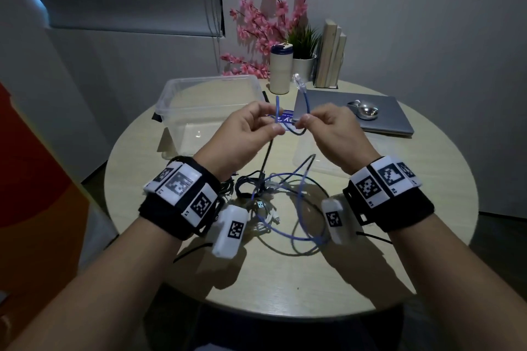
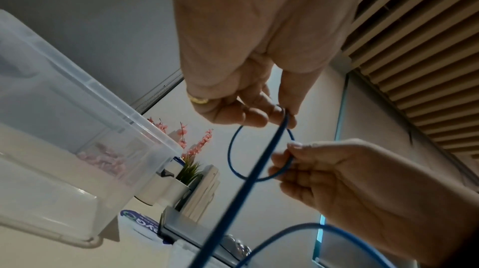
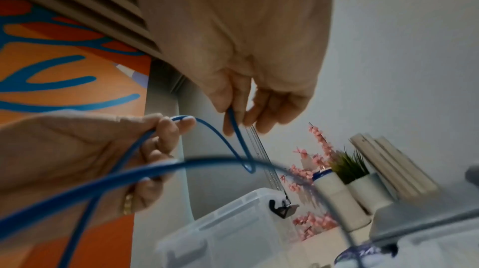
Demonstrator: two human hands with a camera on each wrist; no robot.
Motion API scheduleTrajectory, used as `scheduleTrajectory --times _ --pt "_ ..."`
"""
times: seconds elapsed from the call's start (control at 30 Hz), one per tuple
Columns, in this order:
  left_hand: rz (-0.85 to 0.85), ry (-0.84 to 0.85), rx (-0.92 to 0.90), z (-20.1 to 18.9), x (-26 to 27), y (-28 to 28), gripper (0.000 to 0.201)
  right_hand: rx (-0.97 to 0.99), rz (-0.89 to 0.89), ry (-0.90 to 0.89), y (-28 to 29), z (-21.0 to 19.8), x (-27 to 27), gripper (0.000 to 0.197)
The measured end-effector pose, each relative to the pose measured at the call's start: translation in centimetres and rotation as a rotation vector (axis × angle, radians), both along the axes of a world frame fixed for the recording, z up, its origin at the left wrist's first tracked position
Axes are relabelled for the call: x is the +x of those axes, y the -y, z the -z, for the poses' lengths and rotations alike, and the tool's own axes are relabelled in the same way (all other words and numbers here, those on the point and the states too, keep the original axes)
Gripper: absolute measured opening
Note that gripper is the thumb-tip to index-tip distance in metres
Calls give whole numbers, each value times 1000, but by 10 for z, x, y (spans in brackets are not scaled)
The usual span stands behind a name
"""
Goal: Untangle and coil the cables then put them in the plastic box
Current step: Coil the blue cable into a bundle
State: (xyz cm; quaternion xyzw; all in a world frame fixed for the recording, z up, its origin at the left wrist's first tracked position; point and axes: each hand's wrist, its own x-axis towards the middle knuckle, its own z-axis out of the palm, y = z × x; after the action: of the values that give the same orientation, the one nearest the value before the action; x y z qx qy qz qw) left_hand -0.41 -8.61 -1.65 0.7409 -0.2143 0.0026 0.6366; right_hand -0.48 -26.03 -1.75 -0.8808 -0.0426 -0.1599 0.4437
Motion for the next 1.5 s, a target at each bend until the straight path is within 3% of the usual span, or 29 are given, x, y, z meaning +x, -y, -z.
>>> scheduleTrajectory --times 0.13,0.2,0.33,0.5,0.63,0.8,1.0,1.1,1.2,1.5 --pt "57 76 103 7 -2 9 44 552 -207 -149 -10 -1 -4 20" --pt "36 162 237 11 -1 11 51 662 -261 -219 -12 -4 -7 23" --pt "-84 245 372 11 -1 11 49 740 -305 -295 -11 -8 -12 26" --pt "-181 257 398 9 4 4 51 799 -284 -328 -12 -5 -10 29" --pt "-185 243 390 6 3 3 54 757 -320 -386 -13 -3 -12 43" --pt "-103 136 304 10 5 2 53 628 -340 -298 -13 0 -14 29" --pt "-368 -31 125 18 -2 6 45 978 -214 -95 -8 -10 -4 29" --pt "-119 -148 210 27 -11 14 34 1101 -213 -10 -10 -11 1 27" --pt "150 -45 291 29 -22 24 10 1116 -211 8 -10 -14 1 27" --pt "194 138 516 24 -15 15 7 1224 -285 -7 4 -29 -4 28"
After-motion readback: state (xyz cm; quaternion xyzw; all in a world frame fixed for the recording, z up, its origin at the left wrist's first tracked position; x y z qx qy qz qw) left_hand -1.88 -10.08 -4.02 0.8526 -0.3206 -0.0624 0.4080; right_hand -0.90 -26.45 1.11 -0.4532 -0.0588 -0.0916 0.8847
